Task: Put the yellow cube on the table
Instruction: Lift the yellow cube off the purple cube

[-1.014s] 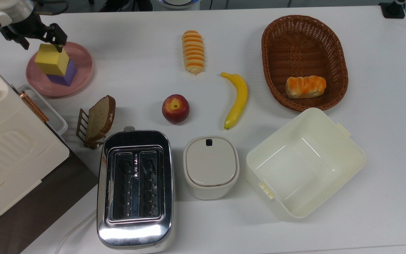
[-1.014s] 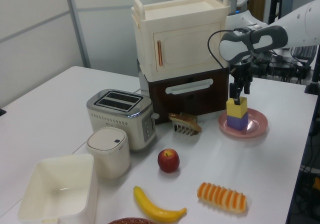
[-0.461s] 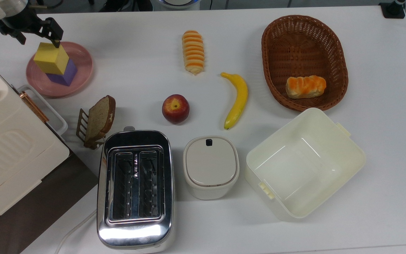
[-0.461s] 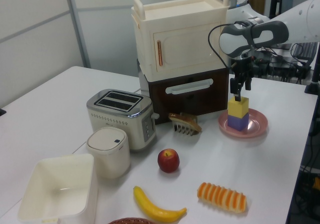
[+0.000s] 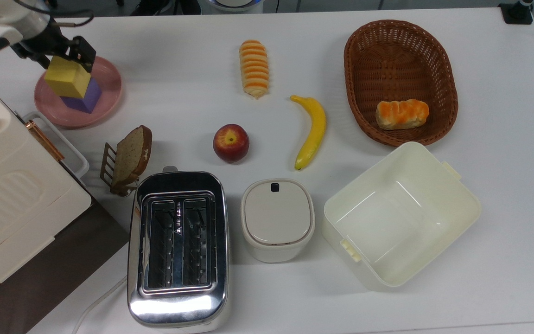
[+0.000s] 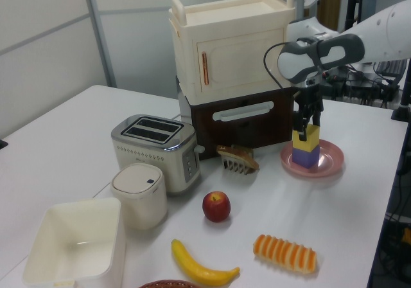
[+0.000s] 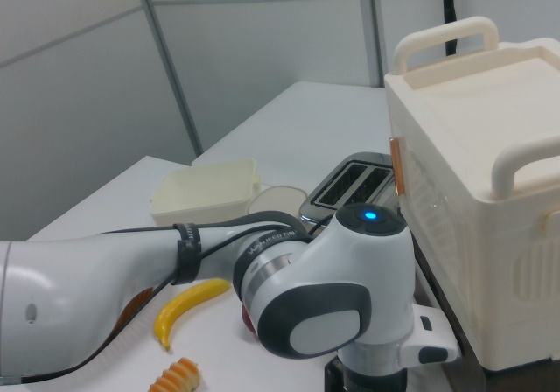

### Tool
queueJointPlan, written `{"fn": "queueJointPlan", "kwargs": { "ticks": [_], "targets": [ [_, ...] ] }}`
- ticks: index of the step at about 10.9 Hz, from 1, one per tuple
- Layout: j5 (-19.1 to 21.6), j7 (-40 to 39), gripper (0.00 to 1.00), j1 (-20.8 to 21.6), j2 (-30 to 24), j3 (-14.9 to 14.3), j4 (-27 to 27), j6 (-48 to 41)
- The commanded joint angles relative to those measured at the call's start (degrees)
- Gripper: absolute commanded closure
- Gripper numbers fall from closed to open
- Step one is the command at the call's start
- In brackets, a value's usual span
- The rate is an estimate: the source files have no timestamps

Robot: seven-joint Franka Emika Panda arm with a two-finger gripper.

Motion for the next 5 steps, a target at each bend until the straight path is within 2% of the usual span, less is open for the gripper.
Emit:
{"fn": "queueJointPlan", "kwargs": {
  "ticks": [1,2,4,5],
  "targets": [
    [0.60,-0.14,0.70,0.40,-0.10,-0.50,-0.13,2.38],
    [0.59,-1.19,0.84,0.31,-1.23,-0.59,-0.04,1.68],
    [0.59,-0.51,0.85,1.62,-2.99,0.02,3.11,-5.15],
    [0.59,0.37,0.84,6.68,-3.09,0.03,5.39,-9.10]
  ]
}}
